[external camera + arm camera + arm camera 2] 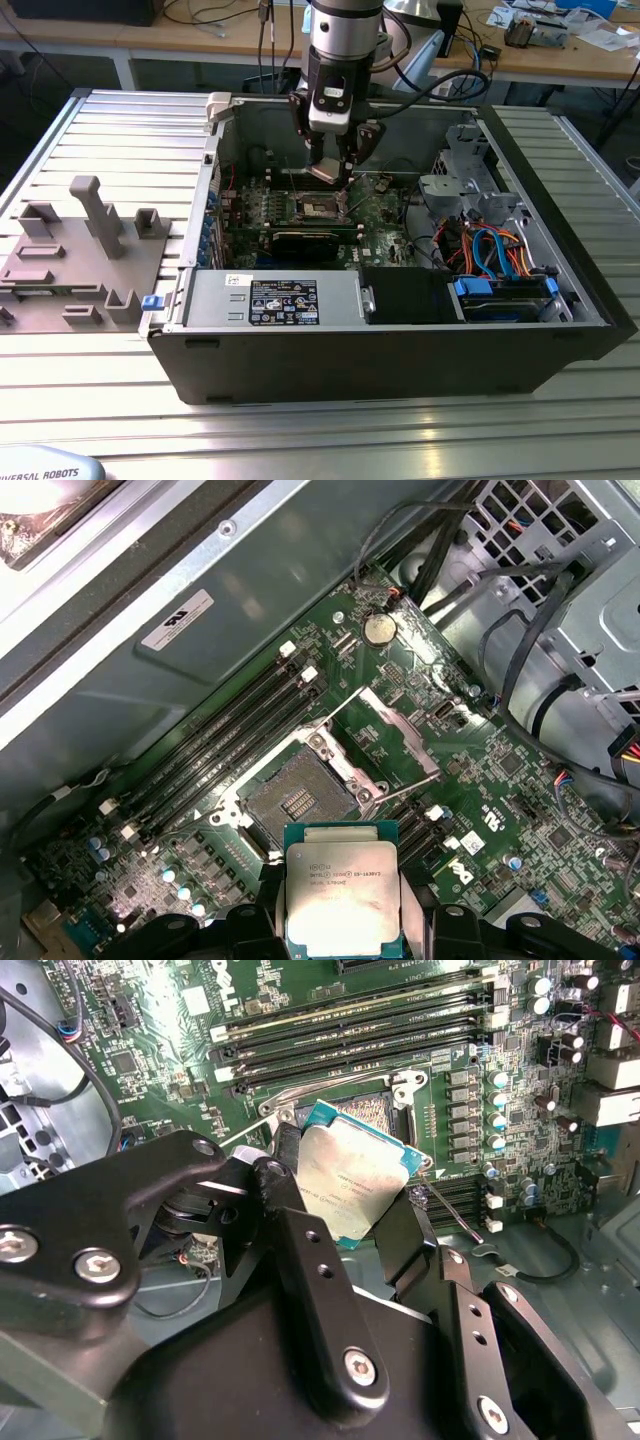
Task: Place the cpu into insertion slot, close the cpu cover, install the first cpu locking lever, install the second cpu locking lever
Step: 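Place the cpu into insertion slot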
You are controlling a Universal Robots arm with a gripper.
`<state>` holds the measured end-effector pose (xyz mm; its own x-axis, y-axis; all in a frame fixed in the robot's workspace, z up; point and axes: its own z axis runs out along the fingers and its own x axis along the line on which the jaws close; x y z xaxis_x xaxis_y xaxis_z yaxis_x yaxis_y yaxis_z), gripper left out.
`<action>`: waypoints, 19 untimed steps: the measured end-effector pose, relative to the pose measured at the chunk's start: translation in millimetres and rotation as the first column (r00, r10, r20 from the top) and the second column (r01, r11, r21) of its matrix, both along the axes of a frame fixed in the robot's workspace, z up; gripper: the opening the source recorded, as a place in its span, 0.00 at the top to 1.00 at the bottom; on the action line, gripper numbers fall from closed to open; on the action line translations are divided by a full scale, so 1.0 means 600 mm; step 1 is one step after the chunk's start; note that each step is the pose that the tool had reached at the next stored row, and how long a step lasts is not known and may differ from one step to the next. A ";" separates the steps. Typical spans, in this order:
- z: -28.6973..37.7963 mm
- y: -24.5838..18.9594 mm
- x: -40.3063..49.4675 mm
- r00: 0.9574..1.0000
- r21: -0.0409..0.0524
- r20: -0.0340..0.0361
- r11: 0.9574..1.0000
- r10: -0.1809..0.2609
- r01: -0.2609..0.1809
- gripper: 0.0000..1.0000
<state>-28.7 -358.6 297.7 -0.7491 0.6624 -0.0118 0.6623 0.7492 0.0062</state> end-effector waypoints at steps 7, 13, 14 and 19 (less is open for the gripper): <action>0.000 0.0000 0.000 1.000 -0.001 0.000 1.000 -0.004 0.004 0.46; -0.001 0.0000 0.000 1.000 -0.001 0.000 1.000 -0.007 0.007 0.46; -0.001 0.0000 0.000 1.000 -0.001 0.000 1.000 -0.008 0.008 0.46; -0.001 0.0000 0.000 1.000 -0.002 0.000 1.000 -0.010 0.010 0.46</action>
